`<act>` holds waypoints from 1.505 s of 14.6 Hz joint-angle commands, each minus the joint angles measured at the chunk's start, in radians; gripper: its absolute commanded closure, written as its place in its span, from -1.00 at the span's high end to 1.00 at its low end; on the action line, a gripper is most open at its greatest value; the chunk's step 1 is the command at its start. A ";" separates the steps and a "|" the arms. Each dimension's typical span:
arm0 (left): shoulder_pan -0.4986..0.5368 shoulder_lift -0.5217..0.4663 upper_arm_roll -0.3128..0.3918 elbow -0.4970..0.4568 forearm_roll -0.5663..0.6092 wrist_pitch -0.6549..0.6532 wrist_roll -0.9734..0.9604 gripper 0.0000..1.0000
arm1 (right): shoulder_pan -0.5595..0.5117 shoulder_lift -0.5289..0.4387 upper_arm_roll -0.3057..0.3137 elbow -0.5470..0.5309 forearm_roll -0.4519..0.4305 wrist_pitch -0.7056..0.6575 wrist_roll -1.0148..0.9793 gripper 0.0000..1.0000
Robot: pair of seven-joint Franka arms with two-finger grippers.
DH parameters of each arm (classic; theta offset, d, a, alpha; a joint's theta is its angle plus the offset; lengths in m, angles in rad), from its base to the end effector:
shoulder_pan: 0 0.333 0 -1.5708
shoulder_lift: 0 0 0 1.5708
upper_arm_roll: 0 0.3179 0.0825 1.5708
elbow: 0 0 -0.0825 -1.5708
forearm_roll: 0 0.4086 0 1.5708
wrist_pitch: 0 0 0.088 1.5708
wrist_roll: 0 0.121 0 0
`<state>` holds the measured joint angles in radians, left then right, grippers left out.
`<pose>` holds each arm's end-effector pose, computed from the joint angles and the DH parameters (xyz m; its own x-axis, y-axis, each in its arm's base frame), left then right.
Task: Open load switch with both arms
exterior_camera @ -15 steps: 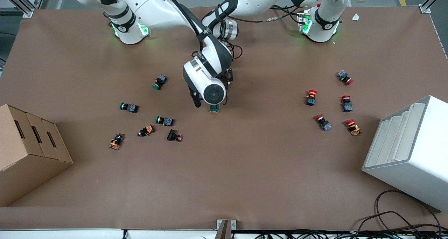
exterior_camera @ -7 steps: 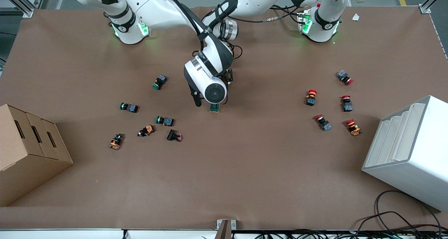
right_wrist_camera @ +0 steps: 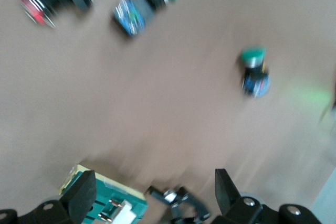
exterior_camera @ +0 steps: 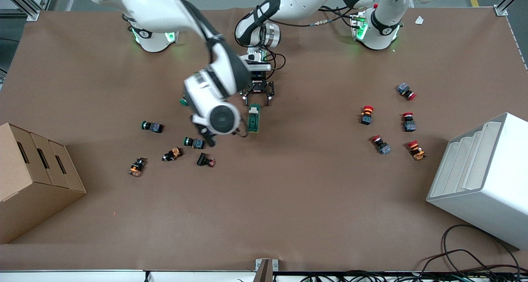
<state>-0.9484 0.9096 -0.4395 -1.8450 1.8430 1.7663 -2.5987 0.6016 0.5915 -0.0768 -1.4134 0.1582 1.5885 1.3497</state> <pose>0.2039 -0.5784 0.0374 0.3781 -0.0110 0.9257 -0.0152 -0.9999 -0.0057 0.5778 0.3653 0.3091 0.6154 -0.7658 -0.1866 -0.6777 -0.6349 0.3711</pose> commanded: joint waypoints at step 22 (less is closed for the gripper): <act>0.577 -0.647 -0.047 0.382 -1.415 -0.028 1.375 1.00 | -0.661 -0.311 0.023 0.047 -0.174 -0.191 -1.408 1.00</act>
<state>-0.4737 0.3219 -0.4766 -1.4361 0.5163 1.7551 -1.3381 -0.0193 0.2901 -0.0780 -1.3847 -0.0021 1.4436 -0.0389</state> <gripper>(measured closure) 0.000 0.000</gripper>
